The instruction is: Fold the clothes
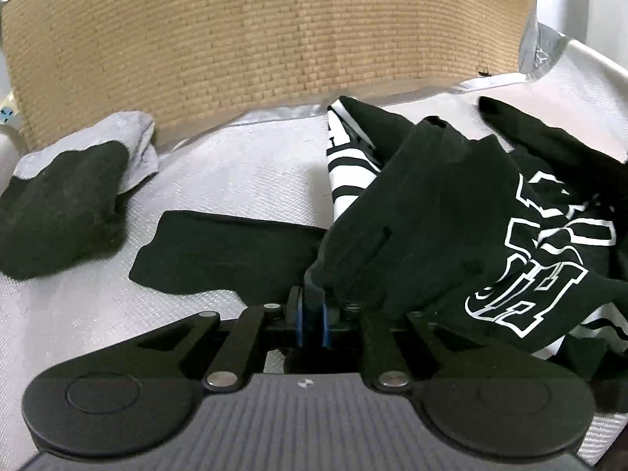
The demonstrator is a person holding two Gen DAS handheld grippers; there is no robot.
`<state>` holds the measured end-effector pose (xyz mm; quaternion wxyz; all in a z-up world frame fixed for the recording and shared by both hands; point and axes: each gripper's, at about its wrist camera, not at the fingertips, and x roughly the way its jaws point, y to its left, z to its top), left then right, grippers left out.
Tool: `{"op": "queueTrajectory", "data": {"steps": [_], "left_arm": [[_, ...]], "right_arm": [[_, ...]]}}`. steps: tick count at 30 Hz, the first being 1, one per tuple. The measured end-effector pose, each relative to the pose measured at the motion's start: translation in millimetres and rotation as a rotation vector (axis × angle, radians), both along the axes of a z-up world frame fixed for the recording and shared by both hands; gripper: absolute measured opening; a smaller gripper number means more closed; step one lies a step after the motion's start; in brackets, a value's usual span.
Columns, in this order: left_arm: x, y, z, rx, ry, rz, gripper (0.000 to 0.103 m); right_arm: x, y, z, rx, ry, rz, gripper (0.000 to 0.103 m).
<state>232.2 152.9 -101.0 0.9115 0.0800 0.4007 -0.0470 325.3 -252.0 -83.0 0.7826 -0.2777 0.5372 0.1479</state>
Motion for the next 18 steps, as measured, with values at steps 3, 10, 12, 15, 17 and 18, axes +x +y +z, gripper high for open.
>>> {"op": "queueTrajectory", "data": {"steps": [3,10,12,15,17,18], "left_arm": [[3,2,-1,0.003,0.003,0.007,0.011],[5,14,4,-0.037,0.009,0.056,0.011],[5,12,9,-0.032,0.000,0.060,0.011],[7,9,15,-0.030,-0.015,0.068,0.011],[8,9,17,-0.025,-0.017,0.066,0.011],[8,8,17,-0.022,-0.018,0.064,0.011]], "right_arm": [[-21,1,5,0.051,0.066,0.010,0.025],[-67,22,11,0.180,0.151,0.049,0.025],[-79,27,15,0.228,0.168,0.050,0.025],[-93,33,19,0.276,0.175,0.054,0.025],[-91,26,18,0.278,0.171,0.065,0.026],[-89,22,18,0.279,0.168,0.071,0.027]]}}
